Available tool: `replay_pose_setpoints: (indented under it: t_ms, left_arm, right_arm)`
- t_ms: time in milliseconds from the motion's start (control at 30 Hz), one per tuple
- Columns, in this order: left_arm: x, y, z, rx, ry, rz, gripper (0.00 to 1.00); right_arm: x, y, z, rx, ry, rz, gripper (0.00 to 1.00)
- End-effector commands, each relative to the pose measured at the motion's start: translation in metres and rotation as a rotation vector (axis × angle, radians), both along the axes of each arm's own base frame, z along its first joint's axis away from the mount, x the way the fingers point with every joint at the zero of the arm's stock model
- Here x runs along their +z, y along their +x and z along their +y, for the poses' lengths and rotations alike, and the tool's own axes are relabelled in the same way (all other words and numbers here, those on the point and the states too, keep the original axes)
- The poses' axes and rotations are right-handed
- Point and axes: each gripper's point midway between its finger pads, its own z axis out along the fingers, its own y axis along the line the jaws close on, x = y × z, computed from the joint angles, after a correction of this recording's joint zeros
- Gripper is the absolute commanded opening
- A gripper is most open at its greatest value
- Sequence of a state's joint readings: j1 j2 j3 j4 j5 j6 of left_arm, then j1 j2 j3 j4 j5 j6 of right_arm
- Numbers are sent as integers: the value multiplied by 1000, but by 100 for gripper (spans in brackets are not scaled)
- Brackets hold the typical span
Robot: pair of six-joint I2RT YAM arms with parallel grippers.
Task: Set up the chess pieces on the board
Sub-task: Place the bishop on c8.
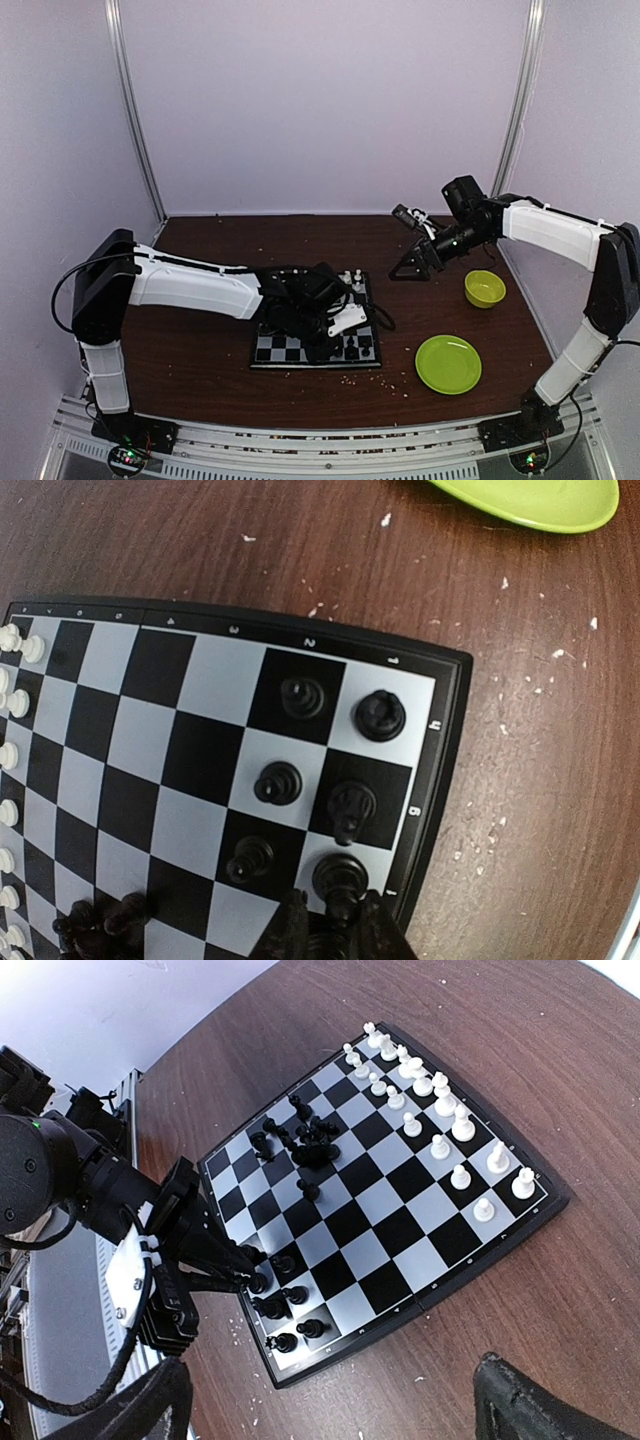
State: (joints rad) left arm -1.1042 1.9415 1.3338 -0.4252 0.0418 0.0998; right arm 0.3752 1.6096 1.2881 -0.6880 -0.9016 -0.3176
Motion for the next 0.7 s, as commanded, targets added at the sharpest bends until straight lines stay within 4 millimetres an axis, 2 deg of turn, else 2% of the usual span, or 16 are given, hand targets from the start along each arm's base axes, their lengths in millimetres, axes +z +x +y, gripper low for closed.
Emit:
replay_pose_setpoints:
  t_ms: [0, 433, 567, 667]
  left_arm:
    - [7, 7, -5, 6, -11, -21, 20]
    - [38, 7, 0, 11, -36, -53, 22]
    - [64, 7, -5, 14, -103, -64, 24]
    - [100, 6, -10, 22, -201, -82, 26]
  right_arm:
    - [7, 3, 3, 17, 13, -15, 98]
    - [7, 3, 2, 18, 10, -15, 98]
    - [8, 3, 2, 18, 9, -17, 100]
    - [8, 3, 2, 16, 6, -18, 99]
